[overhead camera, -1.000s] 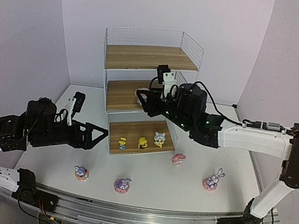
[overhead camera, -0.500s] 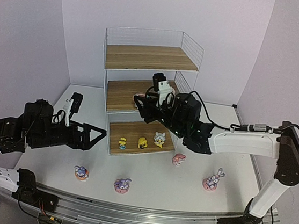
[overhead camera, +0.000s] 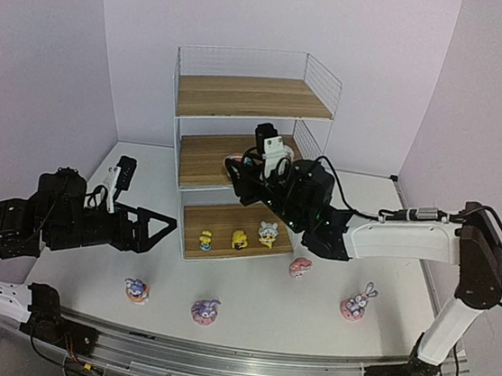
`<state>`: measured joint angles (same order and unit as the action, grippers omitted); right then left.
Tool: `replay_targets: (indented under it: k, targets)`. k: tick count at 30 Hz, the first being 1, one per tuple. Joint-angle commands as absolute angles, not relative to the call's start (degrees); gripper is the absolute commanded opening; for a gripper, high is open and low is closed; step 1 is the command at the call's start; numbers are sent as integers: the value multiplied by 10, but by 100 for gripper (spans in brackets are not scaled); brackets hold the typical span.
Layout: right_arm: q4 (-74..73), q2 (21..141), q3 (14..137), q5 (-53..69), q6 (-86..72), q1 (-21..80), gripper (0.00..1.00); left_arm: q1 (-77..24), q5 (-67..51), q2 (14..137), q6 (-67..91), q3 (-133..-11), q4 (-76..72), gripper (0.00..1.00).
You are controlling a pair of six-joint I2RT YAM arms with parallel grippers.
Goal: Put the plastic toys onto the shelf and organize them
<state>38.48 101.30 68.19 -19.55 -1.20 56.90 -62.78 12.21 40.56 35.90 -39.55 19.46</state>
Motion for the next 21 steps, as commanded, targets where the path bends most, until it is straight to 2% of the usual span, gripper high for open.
replay_targets:
  k: [1,17,21]
  targets:
    - [425,1022,689,-226,13,567,7,-627,125,396,356,-392,173,100]
    - [435,1043,699,-251,16,567,19,-627,124,399,356,-393,167,100]
    - [435,1047,701,-254,17,567,26,-627,124,399,355,-395,167,100]
